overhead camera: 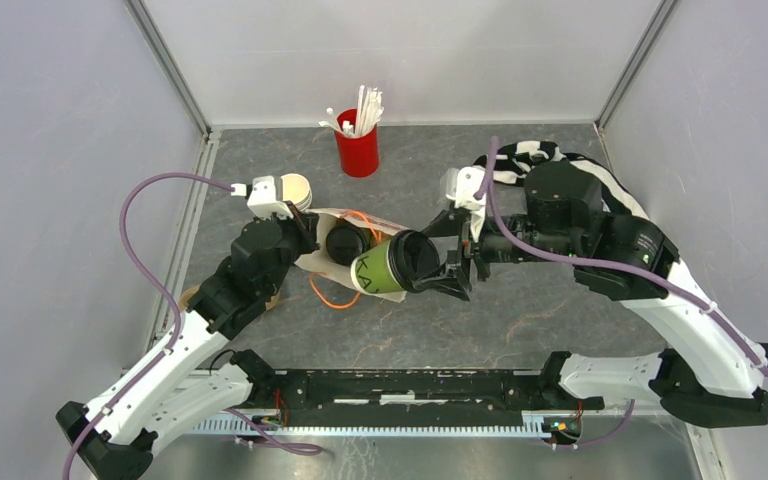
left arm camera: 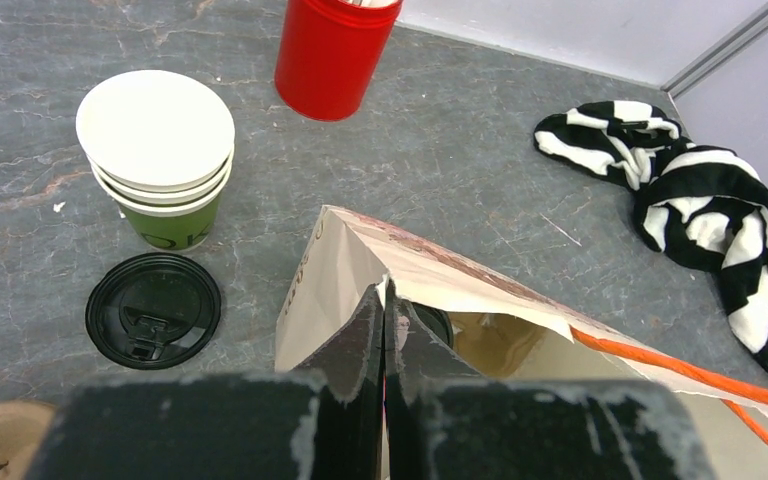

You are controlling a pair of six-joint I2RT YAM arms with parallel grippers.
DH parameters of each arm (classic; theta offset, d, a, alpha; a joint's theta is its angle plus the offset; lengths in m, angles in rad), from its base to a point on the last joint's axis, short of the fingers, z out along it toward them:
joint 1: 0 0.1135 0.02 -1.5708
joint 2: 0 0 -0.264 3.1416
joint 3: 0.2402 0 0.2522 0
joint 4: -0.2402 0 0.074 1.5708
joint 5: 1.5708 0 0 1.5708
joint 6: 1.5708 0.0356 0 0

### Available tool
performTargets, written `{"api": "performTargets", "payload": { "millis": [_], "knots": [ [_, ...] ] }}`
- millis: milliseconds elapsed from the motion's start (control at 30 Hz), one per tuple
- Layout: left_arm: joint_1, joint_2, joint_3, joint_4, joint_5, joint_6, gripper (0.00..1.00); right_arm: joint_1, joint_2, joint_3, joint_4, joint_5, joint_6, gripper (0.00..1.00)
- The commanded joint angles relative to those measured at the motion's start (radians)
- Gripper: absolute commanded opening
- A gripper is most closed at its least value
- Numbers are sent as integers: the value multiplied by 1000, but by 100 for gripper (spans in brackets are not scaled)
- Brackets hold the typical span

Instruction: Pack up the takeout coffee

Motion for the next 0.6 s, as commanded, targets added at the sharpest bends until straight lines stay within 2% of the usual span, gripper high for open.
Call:
{"api": "performTargets", "payload": {
  "millis": [0, 100, 367, 567],
  "knots": [
    [-2, 5, 22, 28, -3, -36, 2, 42, 51, 64, -135, 96, -87, 9],
    [-2, 10, 33, 20, -1, -33, 2, 98, 70, 73, -130, 163, -87, 9],
    [-2, -2, 39, -1, -10, -65, 2, 257, 218, 142, -187, 538, -86, 8],
    [-2, -2, 25, 28, -2, -69, 2, 338, 336, 279, -257, 670, -100, 8]
  ]
}}
